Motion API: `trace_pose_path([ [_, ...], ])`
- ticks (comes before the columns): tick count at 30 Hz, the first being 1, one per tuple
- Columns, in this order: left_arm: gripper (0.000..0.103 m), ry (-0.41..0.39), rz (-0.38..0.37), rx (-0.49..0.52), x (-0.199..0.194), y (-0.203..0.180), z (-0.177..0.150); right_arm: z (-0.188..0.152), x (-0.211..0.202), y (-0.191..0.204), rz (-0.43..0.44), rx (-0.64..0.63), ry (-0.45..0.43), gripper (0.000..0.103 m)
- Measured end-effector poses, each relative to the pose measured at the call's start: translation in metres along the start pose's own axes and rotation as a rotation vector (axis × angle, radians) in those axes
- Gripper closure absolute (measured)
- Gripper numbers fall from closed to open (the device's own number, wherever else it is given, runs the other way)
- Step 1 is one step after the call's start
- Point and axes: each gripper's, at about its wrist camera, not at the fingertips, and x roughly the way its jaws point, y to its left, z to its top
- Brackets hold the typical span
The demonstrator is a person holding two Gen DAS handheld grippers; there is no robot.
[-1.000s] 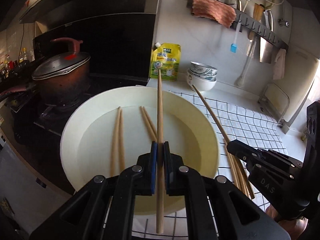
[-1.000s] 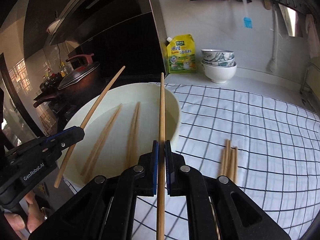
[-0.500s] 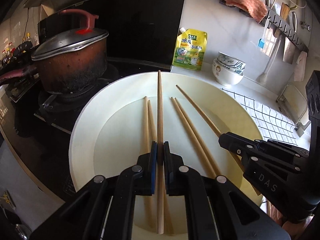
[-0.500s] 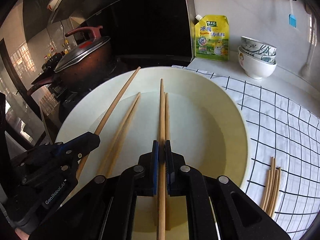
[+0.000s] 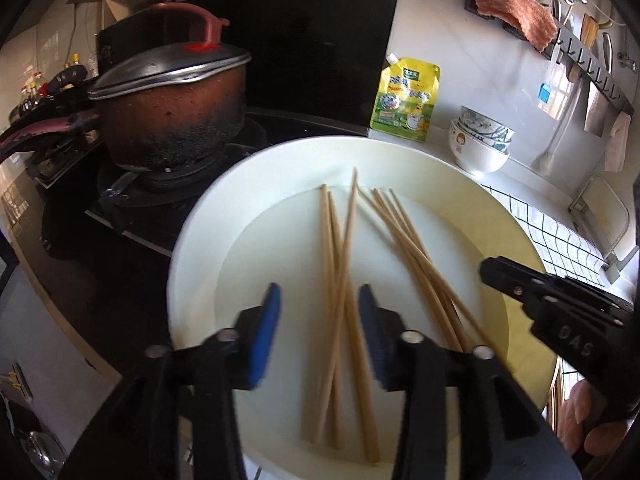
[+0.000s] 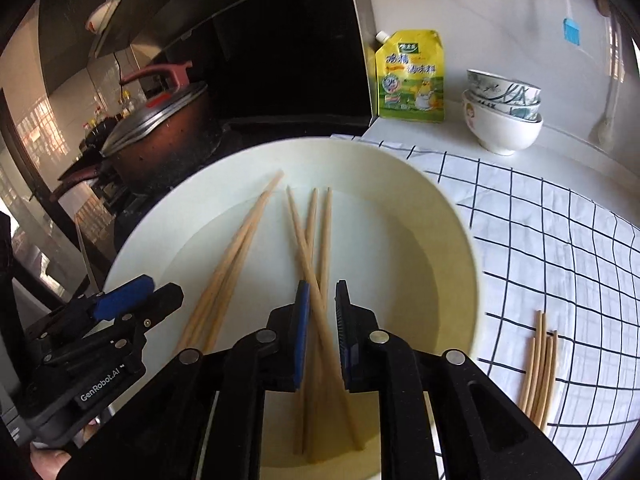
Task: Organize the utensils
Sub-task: 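Open both tools to drop the chopsticks into the basin water, then move both open tools back to the remaining chopstick row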
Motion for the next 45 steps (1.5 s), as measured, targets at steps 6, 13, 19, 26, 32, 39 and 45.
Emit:
trace_pose_path([
  [6, 0.047, -0.034, 0.011, -0.022, -0.017, 0.001, -0.004, -0.009, -0.030, -0.007, -0.012, 0.011, -0.070, 0.078],
  [13, 0.045, -0.031, -0.019, -0.006, -0.027, -0.017, -0.009, -0.022, -0.050, -0.015, -0.028, 0.010, -0.081, 0.075],
  [19, 0.043, -0.012, -0.060, 0.007, -0.028, -0.036, -0.015, -0.036, -0.067, -0.028, -0.061, 0.025, -0.097, 0.075],
  [26, 0.042, -0.037, -0.094, 0.038, -0.044, -0.059, -0.020, -0.053, -0.091, -0.051, -0.092, 0.072, -0.126, 0.075],
  [32, 0.040, -0.057, -0.101, 0.076, -0.059, -0.084, -0.026, -0.066, -0.110, -0.074, -0.112, 0.107, -0.142, 0.075],
  [39, 0.038, -0.051, -0.114, 0.108, -0.068, -0.116, -0.038, -0.086, -0.129, -0.106, -0.140, 0.135, -0.144, 0.075],
  [45, 0.035, -0.041, -0.123, 0.131, -0.068, -0.143, -0.053, -0.108, -0.132, -0.133, -0.167, 0.152, -0.111, 0.075],
])
